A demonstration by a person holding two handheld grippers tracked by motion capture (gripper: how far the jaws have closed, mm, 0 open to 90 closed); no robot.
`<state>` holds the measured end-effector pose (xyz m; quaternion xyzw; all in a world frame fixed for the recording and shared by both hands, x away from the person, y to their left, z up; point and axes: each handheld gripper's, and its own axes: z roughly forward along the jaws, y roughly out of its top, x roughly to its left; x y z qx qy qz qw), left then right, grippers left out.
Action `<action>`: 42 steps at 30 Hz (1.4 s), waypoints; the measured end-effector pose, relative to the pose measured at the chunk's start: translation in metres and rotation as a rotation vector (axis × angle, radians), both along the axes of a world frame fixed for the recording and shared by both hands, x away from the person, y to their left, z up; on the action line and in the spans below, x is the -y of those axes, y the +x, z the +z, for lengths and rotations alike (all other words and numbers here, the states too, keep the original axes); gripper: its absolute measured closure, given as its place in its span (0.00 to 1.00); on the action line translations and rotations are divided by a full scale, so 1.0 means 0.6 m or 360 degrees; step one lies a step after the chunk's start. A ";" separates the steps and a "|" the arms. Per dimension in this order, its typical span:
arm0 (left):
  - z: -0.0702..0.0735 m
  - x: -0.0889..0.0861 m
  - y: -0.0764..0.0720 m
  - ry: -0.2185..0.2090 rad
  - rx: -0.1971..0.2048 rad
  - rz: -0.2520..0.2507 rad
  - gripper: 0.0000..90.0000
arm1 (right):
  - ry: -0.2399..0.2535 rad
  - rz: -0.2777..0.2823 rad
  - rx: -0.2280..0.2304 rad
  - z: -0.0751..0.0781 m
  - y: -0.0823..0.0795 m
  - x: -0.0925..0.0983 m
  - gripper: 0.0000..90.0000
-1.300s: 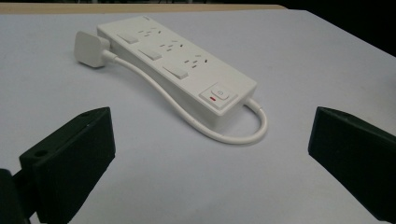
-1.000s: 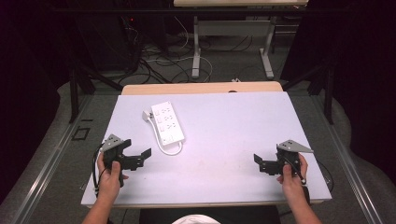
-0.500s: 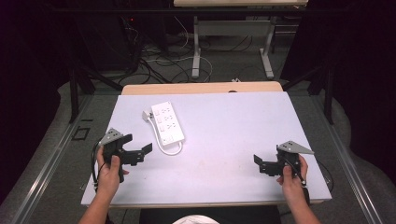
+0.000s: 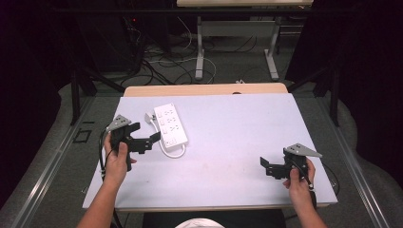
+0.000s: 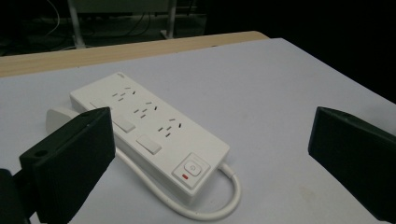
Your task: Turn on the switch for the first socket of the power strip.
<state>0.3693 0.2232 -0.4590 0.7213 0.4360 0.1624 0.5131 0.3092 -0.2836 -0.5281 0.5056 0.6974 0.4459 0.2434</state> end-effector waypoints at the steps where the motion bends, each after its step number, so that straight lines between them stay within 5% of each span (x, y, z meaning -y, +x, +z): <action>1: 0.004 0.001 0.008 0.0003 0.0001 0.0006 0.01 | -0.0006 -0.0009 -0.0001 0.001 -0.001 0.001 0.00; 8: 0.013 0.007 0.028 0.0020 -0.0009 0.0021 0.01 | 0.0014 -0.0024 0.0008 0.000 0.001 0.001 0.00; 9: 0.015 0.008 0.031 0.0028 -0.0012 0.0024 0.01 | 0.0033 -0.0035 0.0060 -0.002 0.004 -0.002 0.00; 10: 0.019 0.012 0.034 0.0044 -0.0013 0.0028 0.01 | 0.0008 -0.0013 0.0008 0.002 0.002 0.000 0.00; 30: 0.068 0.025 0.071 0.0068 -0.0072 0.0038 0.01 | 0.0018 0.0020 -0.0001 0.003 -0.004 -0.001 0.00; 42: 0.075 0.030 0.113 0.0002 -0.0175 0.0037 0.01 | -0.0002 0.0006 0.0009 0.005 -0.009 -0.004 0.00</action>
